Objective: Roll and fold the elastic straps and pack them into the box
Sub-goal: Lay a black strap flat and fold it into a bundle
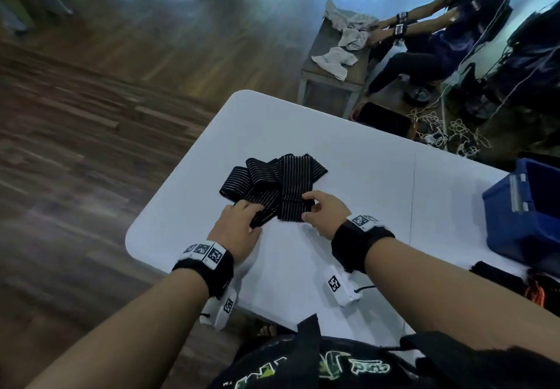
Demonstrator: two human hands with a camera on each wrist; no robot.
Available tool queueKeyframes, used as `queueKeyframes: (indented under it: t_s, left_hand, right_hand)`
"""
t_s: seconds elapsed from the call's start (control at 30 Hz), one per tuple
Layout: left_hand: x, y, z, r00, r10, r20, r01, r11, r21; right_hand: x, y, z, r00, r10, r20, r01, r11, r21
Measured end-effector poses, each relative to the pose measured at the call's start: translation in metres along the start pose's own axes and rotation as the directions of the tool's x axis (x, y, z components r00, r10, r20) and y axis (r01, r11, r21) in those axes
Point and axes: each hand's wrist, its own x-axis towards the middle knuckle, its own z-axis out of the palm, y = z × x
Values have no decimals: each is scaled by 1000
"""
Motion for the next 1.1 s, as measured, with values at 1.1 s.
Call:
queueKeyframes:
  t_s: [1.1]
  left_hand:
    - [77, 22, -43, 997, -77, -29, 78, 997, 22]
  right_hand:
    - [-39, 68, -79, 883, 381, -274, -191, 825, 531]
